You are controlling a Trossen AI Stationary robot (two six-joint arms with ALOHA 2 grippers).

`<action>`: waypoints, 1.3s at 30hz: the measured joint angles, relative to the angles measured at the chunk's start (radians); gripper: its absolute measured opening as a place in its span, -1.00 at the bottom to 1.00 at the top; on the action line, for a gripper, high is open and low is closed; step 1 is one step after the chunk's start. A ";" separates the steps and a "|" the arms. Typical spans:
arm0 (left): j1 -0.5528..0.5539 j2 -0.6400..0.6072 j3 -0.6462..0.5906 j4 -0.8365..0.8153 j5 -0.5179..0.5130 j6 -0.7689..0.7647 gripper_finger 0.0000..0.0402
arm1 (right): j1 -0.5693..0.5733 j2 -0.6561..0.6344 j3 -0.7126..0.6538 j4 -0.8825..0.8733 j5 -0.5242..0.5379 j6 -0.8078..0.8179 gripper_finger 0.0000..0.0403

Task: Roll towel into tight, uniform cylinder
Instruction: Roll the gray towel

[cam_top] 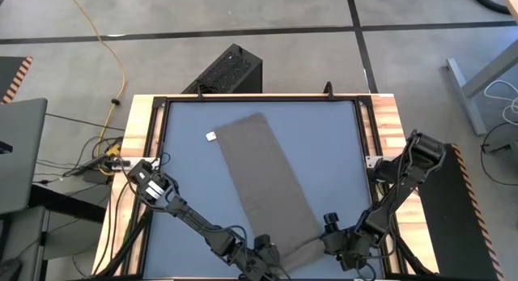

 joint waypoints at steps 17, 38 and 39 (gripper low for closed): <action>0.074 0.009 -0.002 0.178 0.197 -0.042 -0.98 | -0.055 -0.035 0.000 -0.020 -0.291 0.146 -0.90; 0.092 0.007 -0.001 -0.012 0.374 -0.338 -0.74 | -0.257 -0.032 0.000 -0.027 -0.560 0.208 -0.88; 0.092 0.007 -0.001 -0.013 0.381 -0.335 -0.69 | -0.263 -0.032 0.000 -0.030 -0.574 0.212 -0.88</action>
